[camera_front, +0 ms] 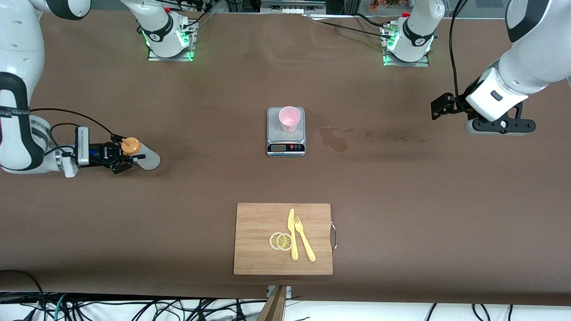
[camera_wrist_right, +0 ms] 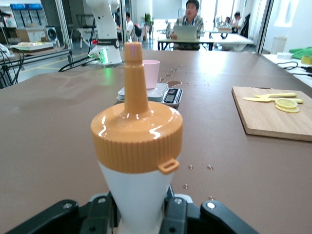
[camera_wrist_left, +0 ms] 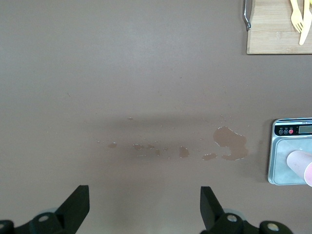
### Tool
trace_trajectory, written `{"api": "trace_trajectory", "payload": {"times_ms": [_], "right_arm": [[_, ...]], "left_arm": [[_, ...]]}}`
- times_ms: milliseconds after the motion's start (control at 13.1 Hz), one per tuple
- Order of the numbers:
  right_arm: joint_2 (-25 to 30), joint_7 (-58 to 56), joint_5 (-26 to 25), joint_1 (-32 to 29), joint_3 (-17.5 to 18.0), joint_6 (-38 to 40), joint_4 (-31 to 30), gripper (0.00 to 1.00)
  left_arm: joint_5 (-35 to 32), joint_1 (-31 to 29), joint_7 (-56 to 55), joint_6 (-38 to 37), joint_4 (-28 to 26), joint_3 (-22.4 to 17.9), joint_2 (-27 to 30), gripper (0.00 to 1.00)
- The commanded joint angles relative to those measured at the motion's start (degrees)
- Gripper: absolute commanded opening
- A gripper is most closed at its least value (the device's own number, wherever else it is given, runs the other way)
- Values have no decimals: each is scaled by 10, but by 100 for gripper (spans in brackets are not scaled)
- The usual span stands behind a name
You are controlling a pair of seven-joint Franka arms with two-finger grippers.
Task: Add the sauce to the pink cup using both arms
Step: 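Lower the bottle onto the table and open the right gripper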
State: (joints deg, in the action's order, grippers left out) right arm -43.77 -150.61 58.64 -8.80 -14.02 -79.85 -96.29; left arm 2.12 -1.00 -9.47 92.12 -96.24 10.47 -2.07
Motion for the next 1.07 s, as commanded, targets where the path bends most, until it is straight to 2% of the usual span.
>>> {"api": "trace_trajectory", "payload": {"times_ms": [0,76,229,305,381,458,686,992], "right_arm": [[-18,-24,21,-17,8,22,4,1],[-24,-25,24,-20,8,22,5,2],[-26,-27,26,-21,8,22,6,6],[-31,-26,28,-21,8,22,8,10],[-37,-27,42,-21,8,22,8,31],[-47,-28,52,-21,8,22,8,99],[-58,-28,71,-21,7,22,9,100],[-48,-12,57,-21,-12,26,46,100]], "left_arm": [[-32,67,-6,-5,-7,-58,9,100],[-33,83,-6,-5,-6,-74,9,100],[-33,82,-6,-5,-6,-77,10,100],[-33,82,-5,-5,-5,-77,10,100],[-31,81,-5,-5,-4,-77,10,100],[-30,81,-5,-6,-6,-78,10,100],[-26,79,-4,-7,-3,-78,11,100],[-26,78,-4,-6,-3,-78,9,100]]}}
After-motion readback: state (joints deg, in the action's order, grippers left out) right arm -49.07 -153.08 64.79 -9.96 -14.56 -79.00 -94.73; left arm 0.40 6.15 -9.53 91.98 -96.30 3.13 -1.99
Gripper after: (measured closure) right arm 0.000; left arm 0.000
